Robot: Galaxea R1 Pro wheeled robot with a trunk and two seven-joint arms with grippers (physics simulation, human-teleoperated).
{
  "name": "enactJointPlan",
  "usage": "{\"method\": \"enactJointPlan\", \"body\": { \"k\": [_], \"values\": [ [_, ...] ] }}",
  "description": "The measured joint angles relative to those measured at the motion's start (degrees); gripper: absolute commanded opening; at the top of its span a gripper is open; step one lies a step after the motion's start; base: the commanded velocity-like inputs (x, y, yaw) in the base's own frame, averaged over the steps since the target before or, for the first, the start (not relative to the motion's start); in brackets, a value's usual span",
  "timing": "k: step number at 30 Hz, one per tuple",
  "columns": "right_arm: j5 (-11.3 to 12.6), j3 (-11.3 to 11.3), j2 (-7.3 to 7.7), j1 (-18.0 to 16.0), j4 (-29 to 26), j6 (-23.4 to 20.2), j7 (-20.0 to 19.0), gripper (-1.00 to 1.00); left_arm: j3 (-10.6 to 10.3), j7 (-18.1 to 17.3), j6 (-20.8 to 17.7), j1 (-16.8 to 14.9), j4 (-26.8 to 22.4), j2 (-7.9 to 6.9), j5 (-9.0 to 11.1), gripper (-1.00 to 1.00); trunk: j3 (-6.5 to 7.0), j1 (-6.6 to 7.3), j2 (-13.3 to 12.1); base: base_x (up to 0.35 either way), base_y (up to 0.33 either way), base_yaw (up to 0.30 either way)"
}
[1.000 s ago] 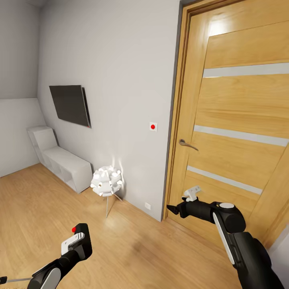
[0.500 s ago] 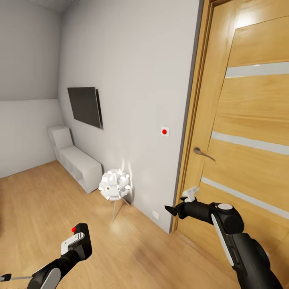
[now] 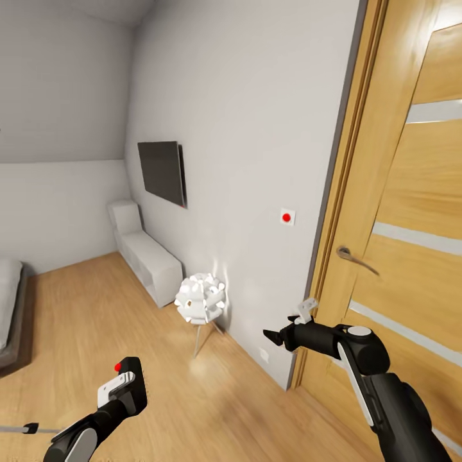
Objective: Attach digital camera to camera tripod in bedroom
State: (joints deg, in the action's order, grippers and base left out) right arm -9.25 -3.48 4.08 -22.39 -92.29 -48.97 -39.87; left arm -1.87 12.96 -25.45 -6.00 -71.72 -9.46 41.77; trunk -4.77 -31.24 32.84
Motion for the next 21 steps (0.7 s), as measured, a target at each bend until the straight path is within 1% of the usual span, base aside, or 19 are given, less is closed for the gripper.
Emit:
{"method": "enactJointPlan", "body": {
  "k": [12,16,21],
  "values": [
    [0.0,-0.4,0.02,0.2,0.0,0.1,0.0,1.0,0.0,0.0,0.0,0.0,0.0,-0.03,0.1,-1.0,0.38,0.0,0.0,0.022,-0.01,0.264],
    [0.0,-0.6,0.02,0.2,0.0,0.1,0.0,1.0,0.0,0.0,0.0,0.0,0.0,-0.03,0.1,-1.0,0.5,0.02,0.0,0.176,-0.078,0.264],
    [0.0,-0.7,0.02,0.4,0.0,0.1,0.0,1.0,0.0,0.0,0.0,0.0,0.0,0.0,0.1,-1.0,0.66,0.02,0.0,0.258,-0.12,0.264]
  ]
}}
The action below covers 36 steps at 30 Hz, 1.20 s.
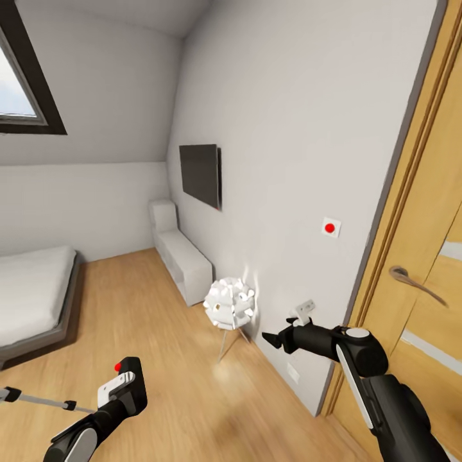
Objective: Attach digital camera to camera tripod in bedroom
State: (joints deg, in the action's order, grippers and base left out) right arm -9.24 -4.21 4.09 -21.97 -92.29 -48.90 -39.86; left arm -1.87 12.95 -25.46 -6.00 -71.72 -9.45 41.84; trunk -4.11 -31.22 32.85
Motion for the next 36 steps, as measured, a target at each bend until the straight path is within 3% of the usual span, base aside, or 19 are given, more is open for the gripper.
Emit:
{"method": "enactJointPlan", "body": {
  "k": [22,28,31,32,33,34,36],
  "values": [
    [0.0,-0.2,0.0,0.2,0.0,0.1,0.0,1.0,-0.1,0.2,-0.1,0.8,-0.4,-0.04,0.1,-1.0,0.63,0.0,0.0,0.291,-0.145,0.266],
    [0.0,-0.2,0.01,0.6,0.0,0.5,0.0,1.0,-0.2,0.1,0.6,10.5,-4.1,-0.01,-0.1,-1.0,0.77,-0.02,0.0,0.055,-0.028,0.267],
    [0.0,-0.2,0.01,0.7,0.0,0.9,0.0,1.0,-0.1,-0.1,3.6,15.1,-5.4,-0.11,-0.1,-1.0,0.85,-0.02,0.0,0.018,-0.009,0.267],
    [0.0,-0.2,0.01,0.7,0.0,0.9,0.0,1.0,-0.1,-0.1,3.7,15.2,-5.5,-0.11,0.0,-1.0,0.89,-0.02,0.0,0.013,-0.007,0.267],
    [0.0,-0.3,0.01,0.7,0.0,1.0,0.0,1.0,0.0,-0.2,5.2,16.5,-5.7,-0.15,-0.1,-1.0,0.91,-0.02,0.0,0.007,-0.004,0.267],
    [0.0,-0.8,0.01,0.7,0.0,1.1,0.0,1.0,0.0,-0.4,9.7,19.9,-6.6,-0.4,0.0,-1.0,0.93,-0.02,0.0,0.005,-0.003,0.267],
    [0.0,-1.2,0.01,0.7,0.0,1.2,0.0,1.0,0.0,-0.8,11.9,22.0,-7.0,-0.53,0.2,-1.0,0.99,-0.02,0.0,0.004,-0.002,0.267]
  ]
}}
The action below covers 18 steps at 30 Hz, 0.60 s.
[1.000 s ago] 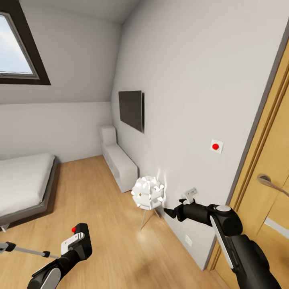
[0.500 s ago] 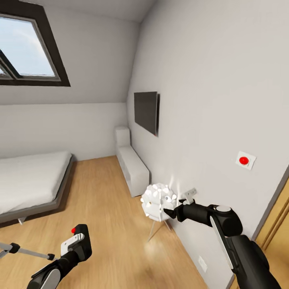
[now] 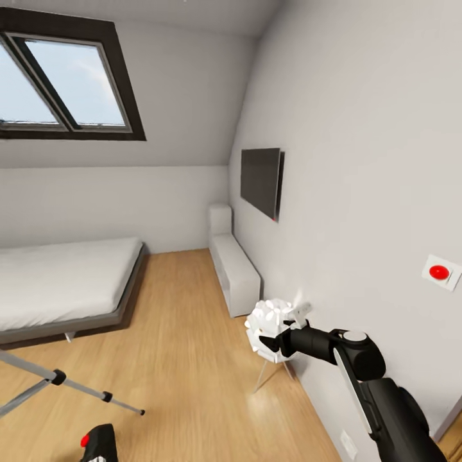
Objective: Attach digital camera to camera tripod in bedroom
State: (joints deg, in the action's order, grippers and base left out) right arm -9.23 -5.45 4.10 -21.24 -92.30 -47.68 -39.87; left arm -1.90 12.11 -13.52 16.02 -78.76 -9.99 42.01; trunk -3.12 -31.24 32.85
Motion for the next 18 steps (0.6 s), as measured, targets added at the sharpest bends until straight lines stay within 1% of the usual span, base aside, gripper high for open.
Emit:
{"method": "enactJointPlan", "body": {
  "k": [3,6,18],
  "values": [
    [0.0,-0.4,0.0,0.0,0.0,0.1,0.0,1.0,0.0,-0.6,1.9,1.8,-0.9,-0.13,0.0,-1.0,0.08,0.0,0.0,0.002,-0.001,0.268],
    [0.0,-0.7,0.0,0.0,0.0,0.1,0.0,1.0,0.0,-0.9,2.8,2.8,-1.5,-0.22,0.0,-1.0,0.15,0.0,0.0,0.001,-0.001,0.269],
    [0.0,-0.9,0.0,0.0,0.0,0.2,0.0,1.0,0.1,-1.2,3.8,3.8,-2.1,-0.34,0.0,-1.0,0.43,0.0,0.0,0.0,0.0,0.27]
  ]
}}
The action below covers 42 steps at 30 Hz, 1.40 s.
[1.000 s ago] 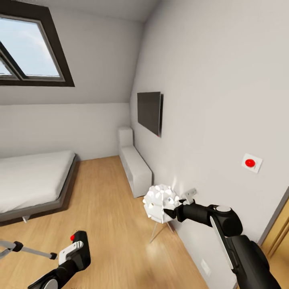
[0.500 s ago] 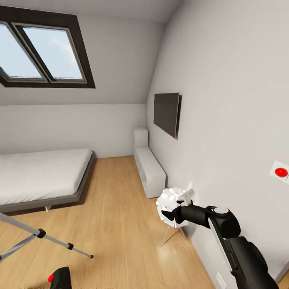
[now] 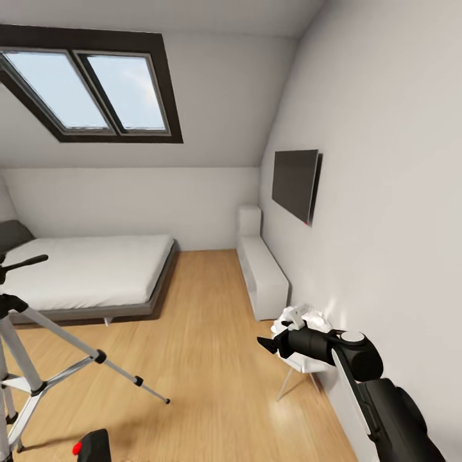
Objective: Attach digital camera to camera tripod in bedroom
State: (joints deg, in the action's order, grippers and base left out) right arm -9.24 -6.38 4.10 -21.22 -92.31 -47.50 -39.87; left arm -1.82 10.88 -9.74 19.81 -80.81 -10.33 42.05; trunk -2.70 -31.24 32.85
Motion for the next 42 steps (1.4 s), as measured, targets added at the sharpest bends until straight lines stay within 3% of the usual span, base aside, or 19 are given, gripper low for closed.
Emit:
{"method": "enactJointPlan", "body": {
  "k": [7,13,18,39,42],
  "values": [
    [0.0,-0.1,-0.03,0.0,0.0,0.0,0.0,1.0,0.1,0.0,0.2,0.3,0.0,-0.06,0.1,-1.0,0.16,0.0,0.0,0.0,0.0,0.27],
    [0.0,-0.1,0.0,0.1,0.0,0.0,0.0,1.0,3.7,0.0,0.5,1.7,-0.5,-0.1,2.9,-1.0,0.29,0.0,0.0,0.0,0.0,0.27],
    [0.0,-0.2,0.0,0.1,0.0,0.1,0.0,1.0,5.1,-0.2,0.5,2.6,-1.6,-0.06,3.8,-1.0,0.41,0.0,0.0,0.0,0.0,0.271],
    [0.0,-0.9,0.0,0.1,0.0,0.2,0.0,1.0,6.0,-1.1,0.5,3.1,-2.2,-0.03,4.0,-1.0,0.88,0.0,0.0,0.0,0.0,0.271],
    [0.0,-0.9,0.0,0.1,0.0,0.2,0.0,1.0,6.9,-0.9,0.5,3.1,-2.0,0.17,3.9,-1.0,0.95,0.0,0.0,0.0,0.0,0.271]
  ]
}}
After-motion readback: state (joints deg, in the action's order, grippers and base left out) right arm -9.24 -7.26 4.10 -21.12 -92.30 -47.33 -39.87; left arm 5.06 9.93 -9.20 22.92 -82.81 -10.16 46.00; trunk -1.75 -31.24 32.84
